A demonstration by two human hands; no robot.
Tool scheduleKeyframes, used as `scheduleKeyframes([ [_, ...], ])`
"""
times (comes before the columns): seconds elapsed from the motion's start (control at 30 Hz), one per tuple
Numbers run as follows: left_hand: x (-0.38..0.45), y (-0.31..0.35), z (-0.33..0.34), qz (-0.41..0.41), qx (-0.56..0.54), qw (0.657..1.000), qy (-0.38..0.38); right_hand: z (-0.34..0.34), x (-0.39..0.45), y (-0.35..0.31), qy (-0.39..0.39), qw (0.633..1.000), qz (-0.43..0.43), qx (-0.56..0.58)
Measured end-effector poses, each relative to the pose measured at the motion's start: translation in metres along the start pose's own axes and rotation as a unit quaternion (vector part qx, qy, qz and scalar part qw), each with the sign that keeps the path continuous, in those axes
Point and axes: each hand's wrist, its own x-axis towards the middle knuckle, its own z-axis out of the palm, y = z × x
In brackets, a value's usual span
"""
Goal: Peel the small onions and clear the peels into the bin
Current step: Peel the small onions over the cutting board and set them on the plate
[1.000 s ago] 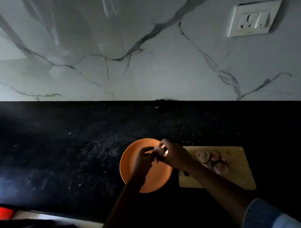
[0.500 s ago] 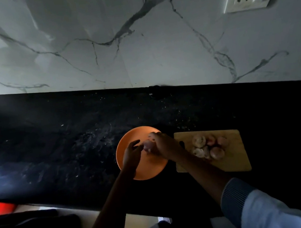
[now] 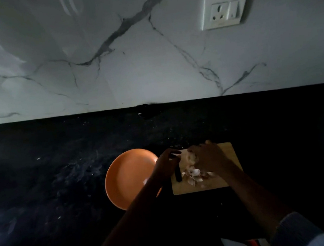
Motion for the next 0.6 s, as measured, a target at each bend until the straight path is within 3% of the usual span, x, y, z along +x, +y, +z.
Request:
scheduleKeyframes([
  [0.23, 0.006, 0.008, 0.007, -0.028, -0.041, 0.999, -0.006, 0.002, -0.006, 0.001, 0.120, 0.982, -0.006, 0.148],
  [0.47, 0.008, 0.034, 0.000, 0.018, -0.116, 0.991, -0.058, -0.016, -0.006, -0.006, 0.166, 0.919, -0.078, 0.349],
  [0.6, 0.004, 0.045, -0.014, -0.031, -0.241, 0.968, -0.068, -0.030, -0.008, -0.003, 0.155, 0.861, -0.045, 0.483],
])
